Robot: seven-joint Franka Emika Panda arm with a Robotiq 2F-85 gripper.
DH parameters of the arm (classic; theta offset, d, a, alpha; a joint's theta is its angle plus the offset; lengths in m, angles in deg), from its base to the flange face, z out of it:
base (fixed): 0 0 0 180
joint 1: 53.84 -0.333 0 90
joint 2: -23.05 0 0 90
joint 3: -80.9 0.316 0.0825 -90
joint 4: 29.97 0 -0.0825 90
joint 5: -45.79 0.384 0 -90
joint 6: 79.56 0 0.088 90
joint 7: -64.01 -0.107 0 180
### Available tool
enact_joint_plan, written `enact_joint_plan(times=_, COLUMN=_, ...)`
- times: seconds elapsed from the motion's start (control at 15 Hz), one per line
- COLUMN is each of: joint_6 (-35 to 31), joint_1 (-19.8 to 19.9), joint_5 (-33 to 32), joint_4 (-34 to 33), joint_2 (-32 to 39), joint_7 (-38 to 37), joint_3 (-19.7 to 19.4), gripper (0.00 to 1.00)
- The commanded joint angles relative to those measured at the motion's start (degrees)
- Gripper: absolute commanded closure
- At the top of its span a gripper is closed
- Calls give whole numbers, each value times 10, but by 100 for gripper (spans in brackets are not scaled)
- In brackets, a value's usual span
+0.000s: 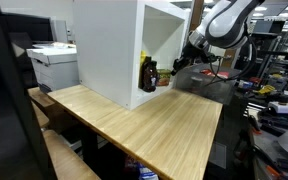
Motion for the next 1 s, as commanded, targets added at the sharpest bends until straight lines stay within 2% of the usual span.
enact_joint_plan(times=0.0, joint_6=0, joint_1=0, joint_5=0, joint_4=0, joint_2=0, joint_7=0, joint_3=0, gripper=64)
enact_joint_plan(times=0.07, joint_6=0, joint_1=-2, joint_5=-6, joint_4=-5, joint_2=8, joint_7=16, joint_3=1, gripper=88)
enact_joint_plan(times=0.13, joint_6=16, joint_1=-7, joint_5=2, joint_4=-8, joint_2=4, joint_7=22, joint_3=5, gripper=100)
enact_joint_plan(times=0.27, joint_6=15, joint_1=-10, joint_5=-2, joint_4=-9, joint_2=7, joint_7=28, joint_3=5, gripper=100)
enact_joint_plan(times=0.4, joint_6=8, joint_1=-11, joint_5=-7, joint_4=-14, joint_2=13, joint_7=37, joint_3=7, gripper=95)
enact_joint_plan(times=0.53, joint_6=-7, joint_1=-5, joint_5=-80, joint_4=-25, joint_2=56, joint_7=34, joint_3=-17, gripper=96)
enact_joint_plan(times=0.6, joint_6=-11, joint_1=23, joint_5=-124, joint_4=-28, joint_2=62, joint_7=17, joint_3=-1, gripper=96)
enact_joint_plan(times=0.67, joint_6=-12, joint_1=26, joint_5=-140, joint_4=-31, joint_2=67, joint_7=19, joint_3=-5, gripper=96)
enact_joint_plan(times=0.73, joint_6=-18, joint_1=-4, joint_5=-159, joint_4=-34, joint_2=77, joint_7=23, joint_3=-45, gripper=96)
enact_joint_plan(times=0.93, joint_6=-33, joint_1=-25, joint_5=-197, joint_4=-49, joint_2=93, joint_7=16, joint_3=-83, gripper=96)
